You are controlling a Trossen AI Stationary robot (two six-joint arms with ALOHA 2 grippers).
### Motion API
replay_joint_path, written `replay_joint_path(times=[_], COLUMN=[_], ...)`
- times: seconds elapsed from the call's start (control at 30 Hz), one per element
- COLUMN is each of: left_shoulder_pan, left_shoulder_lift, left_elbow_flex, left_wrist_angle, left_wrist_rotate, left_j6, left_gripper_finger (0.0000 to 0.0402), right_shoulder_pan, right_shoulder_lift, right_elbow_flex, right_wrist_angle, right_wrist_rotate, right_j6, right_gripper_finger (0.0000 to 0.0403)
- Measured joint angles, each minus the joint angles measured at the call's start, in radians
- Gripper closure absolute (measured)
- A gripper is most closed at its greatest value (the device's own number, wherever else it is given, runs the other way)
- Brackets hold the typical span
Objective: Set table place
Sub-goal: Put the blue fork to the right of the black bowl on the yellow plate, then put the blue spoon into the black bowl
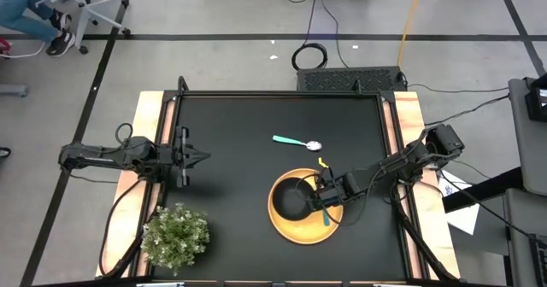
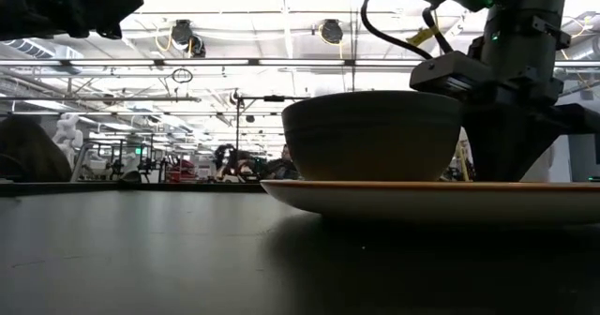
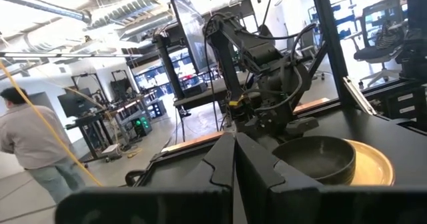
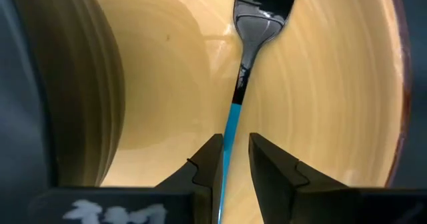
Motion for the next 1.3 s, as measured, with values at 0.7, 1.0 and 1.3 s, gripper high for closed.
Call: replay_joint_path(times=[0.7,1.0,1.3], left_shoulder_pan=[0.000,0.000,0.000], left_shoulder_lift=[0.000,0.000,0.000], left_elbow_flex=[0.000,0.000,0.000], left_wrist_angle=[0.000,0.000,0.000], left_wrist_rotate=[0.002,0.002,0.002], left_j6=[0.000,0.000,0.000], left_gripper_finger=[0.0382,0.0382,0.0382], right_shoulder_pan=[-0.013,-0.019,-0.019], right_shoulder_lift=[-0.102,-0.102,-0.102], right_elbow_flex=[0.002,0.002,0.002], right_wrist_angle=[-0.105,-0.101,-0.099], right_wrist_rotate=[0.135,0.138,0.160], right_j6=[-0.033,-0.076,-0.139], right_gripper_finger=[0.0339,0.0358,0.0401])
